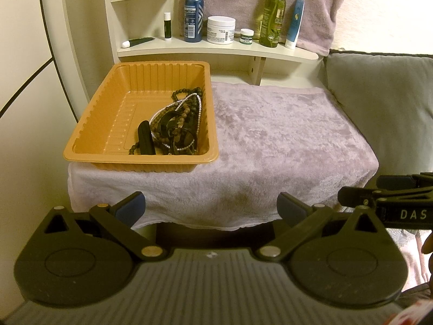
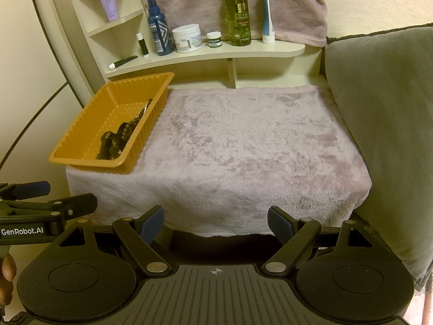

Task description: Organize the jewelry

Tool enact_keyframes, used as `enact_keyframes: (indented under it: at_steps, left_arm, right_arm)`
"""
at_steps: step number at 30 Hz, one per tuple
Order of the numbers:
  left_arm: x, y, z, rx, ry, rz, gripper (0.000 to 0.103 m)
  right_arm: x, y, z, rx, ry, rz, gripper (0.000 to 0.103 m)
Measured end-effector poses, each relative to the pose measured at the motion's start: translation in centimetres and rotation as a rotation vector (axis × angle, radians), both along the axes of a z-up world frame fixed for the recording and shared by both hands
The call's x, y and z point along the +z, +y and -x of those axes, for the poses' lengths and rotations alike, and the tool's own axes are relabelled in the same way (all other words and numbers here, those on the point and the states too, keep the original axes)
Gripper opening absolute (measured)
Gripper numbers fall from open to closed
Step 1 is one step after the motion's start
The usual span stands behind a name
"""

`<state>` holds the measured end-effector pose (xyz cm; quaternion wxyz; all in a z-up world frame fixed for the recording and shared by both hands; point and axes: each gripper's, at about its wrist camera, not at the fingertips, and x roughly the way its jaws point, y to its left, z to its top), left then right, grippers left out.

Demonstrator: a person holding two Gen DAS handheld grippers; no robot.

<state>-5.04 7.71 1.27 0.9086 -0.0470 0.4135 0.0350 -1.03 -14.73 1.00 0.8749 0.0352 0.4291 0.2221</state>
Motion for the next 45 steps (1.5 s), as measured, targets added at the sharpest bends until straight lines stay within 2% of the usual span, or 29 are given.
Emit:
enact_keyframes:
  at_steps: [45]
  left_arm:
    - [0.08,0.13,-0.07,0.001,-0.003,0.0,0.103]
  right_arm:
    - [0.07,0.08,0.0,0.0,-0.002,0.0,0.083]
